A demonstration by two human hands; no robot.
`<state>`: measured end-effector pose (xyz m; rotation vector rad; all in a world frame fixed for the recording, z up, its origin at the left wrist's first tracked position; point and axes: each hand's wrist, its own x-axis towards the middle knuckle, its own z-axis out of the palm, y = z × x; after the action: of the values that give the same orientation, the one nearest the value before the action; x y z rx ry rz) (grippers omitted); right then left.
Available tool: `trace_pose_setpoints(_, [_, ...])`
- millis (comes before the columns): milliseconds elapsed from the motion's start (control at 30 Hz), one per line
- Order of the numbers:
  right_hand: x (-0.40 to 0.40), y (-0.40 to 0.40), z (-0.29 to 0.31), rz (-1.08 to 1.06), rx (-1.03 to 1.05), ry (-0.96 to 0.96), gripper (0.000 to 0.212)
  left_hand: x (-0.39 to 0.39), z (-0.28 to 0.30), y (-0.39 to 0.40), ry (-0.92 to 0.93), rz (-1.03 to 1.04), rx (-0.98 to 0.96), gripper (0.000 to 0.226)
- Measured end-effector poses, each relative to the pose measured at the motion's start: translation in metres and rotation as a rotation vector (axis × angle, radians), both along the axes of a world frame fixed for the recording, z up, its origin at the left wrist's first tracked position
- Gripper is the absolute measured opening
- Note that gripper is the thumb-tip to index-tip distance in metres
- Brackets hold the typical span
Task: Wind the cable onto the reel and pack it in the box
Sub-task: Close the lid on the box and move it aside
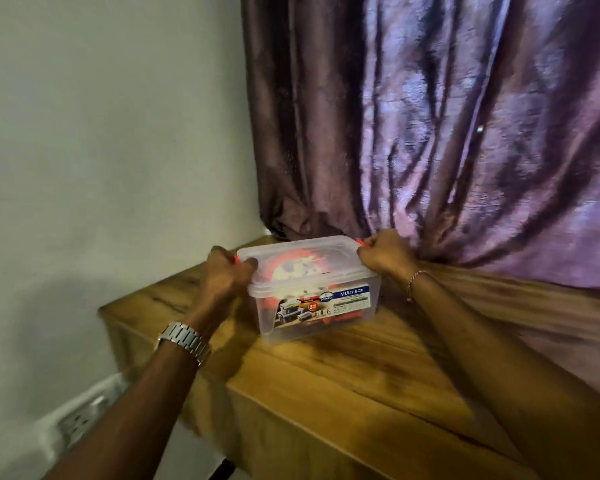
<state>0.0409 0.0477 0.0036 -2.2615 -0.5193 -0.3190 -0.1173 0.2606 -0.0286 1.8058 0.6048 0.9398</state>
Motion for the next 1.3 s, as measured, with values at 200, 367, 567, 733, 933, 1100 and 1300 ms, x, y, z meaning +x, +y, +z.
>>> trace_pose_setpoints(200, [-0.012,0.094,-0.002,0.171,-0.01,-0.018,0.029,-0.044,0.002,0.08,0.098,0.117,-0.086,0.026])
trace_pose_setpoints(367, [-0.013,0.162,-0.004,0.266,0.084,0.002,0.025,-0.076,0.008,0.12,0.106,0.178,-0.168,0.021])
trace_pose_setpoints(567, [-0.017,0.224,-0.005,0.244,0.144,-0.012,0.02,-0.099,0.008,0.147,0.121,0.274,-0.17,0.025])
trace_pose_setpoints(733, [-0.024,0.254,-0.005,0.286,0.163,-0.002,0.019,-0.112,0.006,0.165,0.123,0.321,-0.155,0.028])
trace_pose_setpoints(933, [-0.027,0.279,-0.006,0.304,0.141,-0.004,0.023,-0.119,0.004,0.181,0.095,0.384,-0.143,0.029])
trace_pose_setpoints(1100, [-0.028,0.293,-0.004,0.271,0.104,-0.027,0.024,-0.117,-0.002,0.191,0.058,0.396,-0.147,0.029])
trace_pose_setpoints(1300, [-0.024,0.298,-0.007,0.309,0.083,-0.007,0.023,-0.115,-0.007,0.197,0.084,0.362,-0.202,0.042])
